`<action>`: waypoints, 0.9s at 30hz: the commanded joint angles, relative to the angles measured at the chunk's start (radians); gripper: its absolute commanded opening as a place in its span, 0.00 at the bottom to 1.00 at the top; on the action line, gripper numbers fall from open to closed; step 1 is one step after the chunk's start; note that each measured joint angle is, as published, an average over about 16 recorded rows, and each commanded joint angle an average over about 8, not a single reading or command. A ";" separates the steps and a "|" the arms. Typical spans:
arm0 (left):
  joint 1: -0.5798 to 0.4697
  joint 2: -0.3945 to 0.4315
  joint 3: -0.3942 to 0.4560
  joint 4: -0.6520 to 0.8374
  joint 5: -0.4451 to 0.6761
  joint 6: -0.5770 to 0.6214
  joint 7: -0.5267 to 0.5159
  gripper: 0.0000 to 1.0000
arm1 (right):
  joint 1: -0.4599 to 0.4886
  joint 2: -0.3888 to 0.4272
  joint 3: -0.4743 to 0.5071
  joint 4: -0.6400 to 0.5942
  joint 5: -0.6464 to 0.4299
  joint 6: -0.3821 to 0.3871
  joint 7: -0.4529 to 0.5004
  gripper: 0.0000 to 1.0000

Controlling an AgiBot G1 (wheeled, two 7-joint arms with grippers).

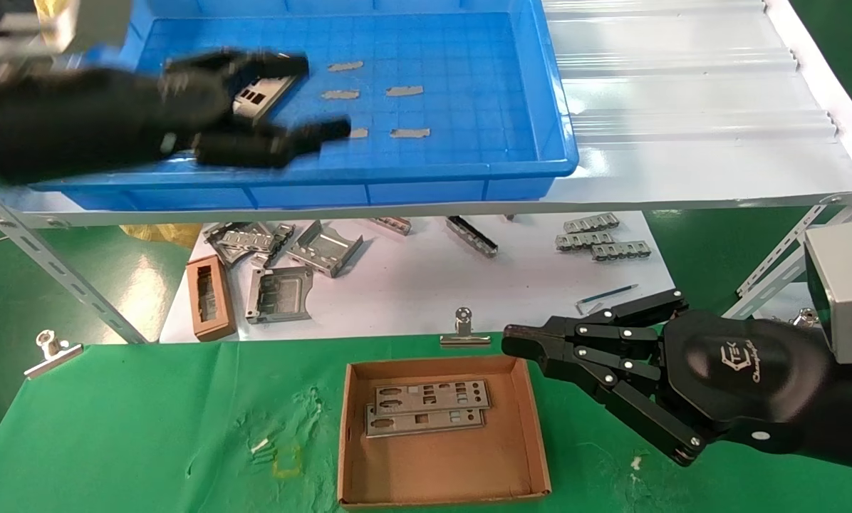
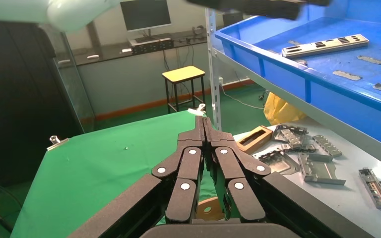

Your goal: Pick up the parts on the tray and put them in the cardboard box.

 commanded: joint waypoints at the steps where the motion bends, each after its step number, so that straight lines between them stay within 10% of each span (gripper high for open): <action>1: -0.086 0.046 0.030 0.104 0.062 -0.014 0.012 1.00 | 0.000 0.000 0.000 0.000 0.000 0.000 0.000 0.00; 12: -0.246 0.181 0.085 0.488 0.190 -0.208 0.110 1.00 | 0.000 0.000 0.000 0.000 0.000 0.000 0.000 0.03; 20: -0.272 0.216 0.095 0.583 0.213 -0.266 0.181 1.00 | 0.000 0.000 0.000 0.000 0.000 0.000 0.000 0.98; 27: -0.285 0.225 0.093 0.625 0.210 -0.238 0.216 0.95 | 0.000 0.000 0.000 0.000 0.000 0.000 0.000 1.00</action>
